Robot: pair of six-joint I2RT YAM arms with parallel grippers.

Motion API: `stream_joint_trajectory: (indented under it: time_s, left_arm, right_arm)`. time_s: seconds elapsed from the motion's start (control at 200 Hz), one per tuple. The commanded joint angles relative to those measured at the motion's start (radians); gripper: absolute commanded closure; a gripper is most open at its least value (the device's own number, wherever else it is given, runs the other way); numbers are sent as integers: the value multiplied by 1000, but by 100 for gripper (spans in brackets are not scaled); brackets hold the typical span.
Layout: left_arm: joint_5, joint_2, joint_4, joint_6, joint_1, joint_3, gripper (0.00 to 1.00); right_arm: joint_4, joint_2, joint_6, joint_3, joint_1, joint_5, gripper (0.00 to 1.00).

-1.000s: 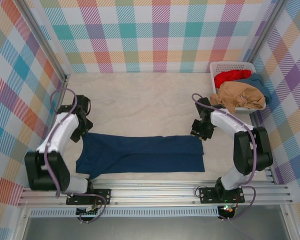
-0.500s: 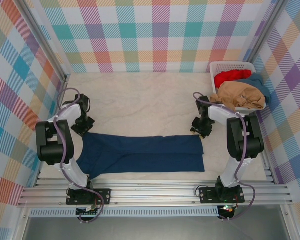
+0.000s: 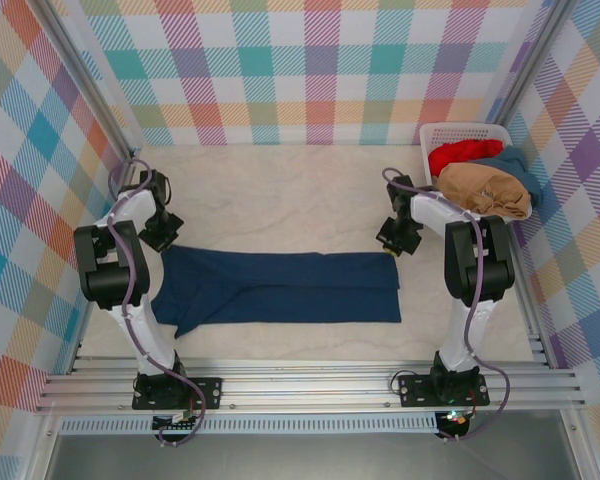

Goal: Fold and stack the t-shirts

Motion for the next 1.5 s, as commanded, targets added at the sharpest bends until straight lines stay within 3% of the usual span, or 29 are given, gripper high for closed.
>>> stream_joint_trajectory:
  time_s: [0.0, 0.415, 0.51, 0.63, 0.725, 0.78, 0.99, 1.265, 1.495]
  left_arm:
    - [31, 50, -13, 29, 13, 93, 100]
    - [-5, 162, -79, 49, 18, 249, 97]
    - [-58, 176, -123, 49, 17, 285, 90]
    - [-120, 129, -124, 49, 18, 279, 69]
    - [-131, 66, -133, 53, 7, 280, 59]
    - [-133, 21, -143, 47, -7, 270, 55]
    - [93, -99, -89, -15, -116, 58, 66]
    - [278, -238, 42, -55, -141, -275, 64]
    - [262, -243, 108, -60, -157, -354, 62]
  right_arm:
    - [-51, 47, -32, 75, -4, 38, 100]
    - [-116, 172, -91, 250, -8, 43, 100]
    - [-130, 172, -85, 263, -10, 53, 100]
    - [-144, 157, -75, 276, -11, 62, 100]
    - [-160, 129, -86, 294, -7, 70, 74]
    - [-160, 99, -94, 293, 6, 84, 65]
    - [-138, 22, -108, 267, 129, 51, 67]
    - [-45, 19, -98, 189, 230, -131, 70]
    - [35, -18, -134, 125, 287, -255, 64]
